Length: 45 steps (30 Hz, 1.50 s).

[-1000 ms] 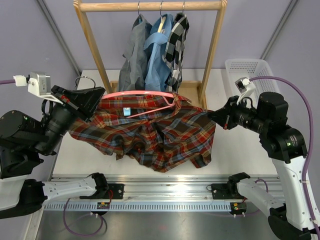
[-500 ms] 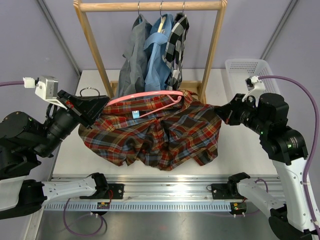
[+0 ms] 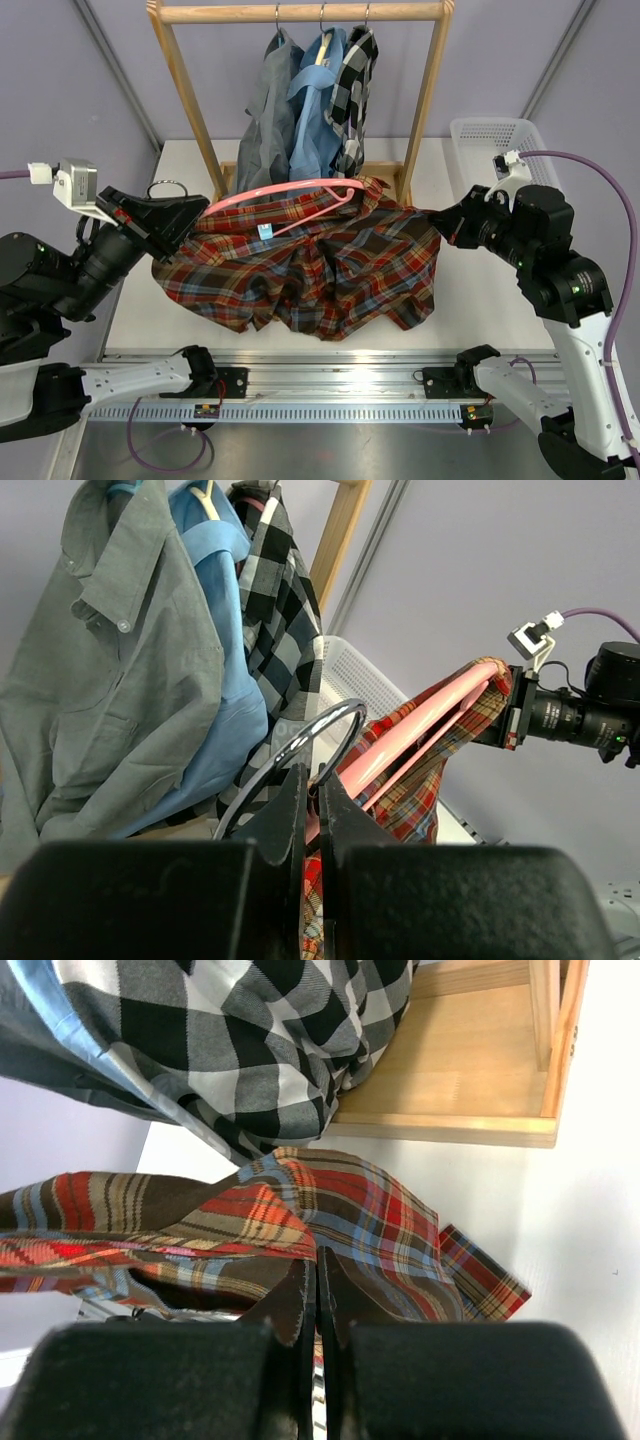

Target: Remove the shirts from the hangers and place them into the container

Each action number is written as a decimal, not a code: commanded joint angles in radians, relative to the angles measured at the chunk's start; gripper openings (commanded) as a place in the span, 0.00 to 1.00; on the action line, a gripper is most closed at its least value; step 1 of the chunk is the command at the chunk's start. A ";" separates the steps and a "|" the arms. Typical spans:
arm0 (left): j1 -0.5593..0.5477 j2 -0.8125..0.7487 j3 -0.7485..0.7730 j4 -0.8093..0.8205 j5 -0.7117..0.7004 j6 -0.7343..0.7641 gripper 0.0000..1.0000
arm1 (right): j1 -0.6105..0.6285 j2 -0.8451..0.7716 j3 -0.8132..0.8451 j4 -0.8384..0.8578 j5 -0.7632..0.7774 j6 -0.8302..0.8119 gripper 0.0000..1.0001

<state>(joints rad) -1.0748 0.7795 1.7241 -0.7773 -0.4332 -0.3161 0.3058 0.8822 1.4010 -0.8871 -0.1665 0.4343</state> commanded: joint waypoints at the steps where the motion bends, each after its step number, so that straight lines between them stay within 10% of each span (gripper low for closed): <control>1: 0.026 -0.167 0.063 0.251 -0.145 0.025 0.00 | -0.050 0.026 -0.042 -0.161 0.426 -0.045 0.00; 45: 0.026 -0.164 -0.135 0.510 0.037 -0.110 0.00 | -0.050 0.080 -0.158 -0.128 0.328 -0.095 0.00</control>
<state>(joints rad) -1.0657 0.6762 1.5578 -0.5713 -0.3046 -0.4538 0.3004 0.9665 1.2366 -0.9405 -0.0021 0.4137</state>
